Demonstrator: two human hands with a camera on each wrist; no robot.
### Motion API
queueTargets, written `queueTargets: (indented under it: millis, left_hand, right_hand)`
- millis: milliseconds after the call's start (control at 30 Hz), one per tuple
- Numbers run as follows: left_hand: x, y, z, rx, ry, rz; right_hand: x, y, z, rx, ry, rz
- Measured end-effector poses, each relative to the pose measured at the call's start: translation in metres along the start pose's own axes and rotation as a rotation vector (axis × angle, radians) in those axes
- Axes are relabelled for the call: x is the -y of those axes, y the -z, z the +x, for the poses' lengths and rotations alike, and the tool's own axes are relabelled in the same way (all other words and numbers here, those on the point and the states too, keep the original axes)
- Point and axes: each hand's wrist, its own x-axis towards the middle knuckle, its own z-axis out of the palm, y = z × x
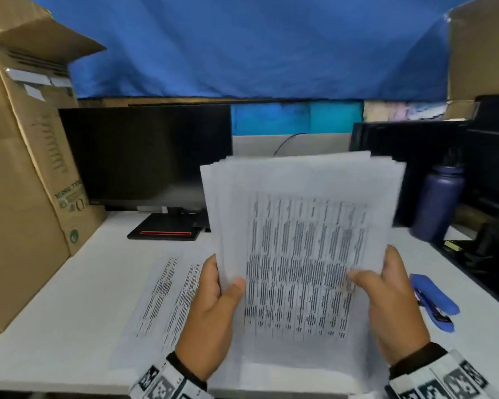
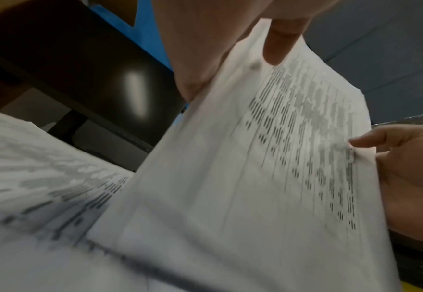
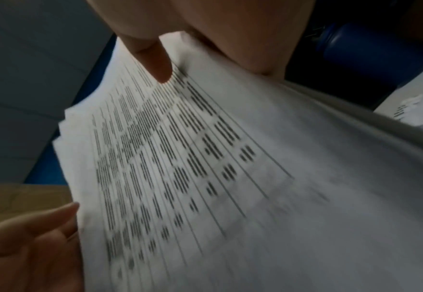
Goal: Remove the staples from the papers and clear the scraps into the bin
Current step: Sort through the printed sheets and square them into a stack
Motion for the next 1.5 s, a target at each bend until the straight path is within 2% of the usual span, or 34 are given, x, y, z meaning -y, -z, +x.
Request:
queueTargets:
  millis: [200, 400, 500, 600, 667, 800, 900, 967, 1267, 1500]
  left_hand:
    - [0.011, -0.007, -0.001, -0.076, 0.04, 0.019]
    - [0.009, -0.013, -0.008, -0.014, 0.05, 0.063]
    - [0.003, -0.002, -0.002, 0.066, 0.065, 0.104]
    - [0.001, 0.03, 0.015, 0.267, 0.156, 0.195]
    - [0.008, 0.063, 0.031, 0.313, 0.237, 0.382]
    - [0.032, 0.118, 0.063, 0.327, 0.407, 0.932]
    - [0.049, 0.13, 0.075, 0.335, 0.528, 1.291]
    - [0.055, 0.128, 0.08, 0.361, 0.573, 1.399]
    - [0.062, 0.121, 0.095, 0.346, 0.687, 1.316]
    - [0.054, 0.139, 0.092, 0.063, 0.739, 1.289]
  right_hand:
    - [-0.001, -0.003, -0.007, 0.014, 0.031, -0.054]
    - [0.0, -0.006, -0.012, 0.08, 0.019, -0.104]
    - [0.005, -0.004, -0.009, 0.085, -0.006, -0.136]
    - [0.008, 0.005, -0.001, 0.082, -0.025, -0.135]
    - [0.012, 0.012, 0.005, 0.052, -0.034, -0.119]
    - [0.023, 0.022, 0.012, -0.018, -0.013, -0.042]
    - [0.021, 0.025, 0.016, -0.094, -0.006, -0.011]
    - [0.019, 0.027, 0.018, -0.128, -0.017, -0.019]
    - [0.007, 0.035, 0.024, -0.123, -0.042, -0.036]
    - [0.002, 0.033, 0.025, -0.132, -0.046, -0.066]
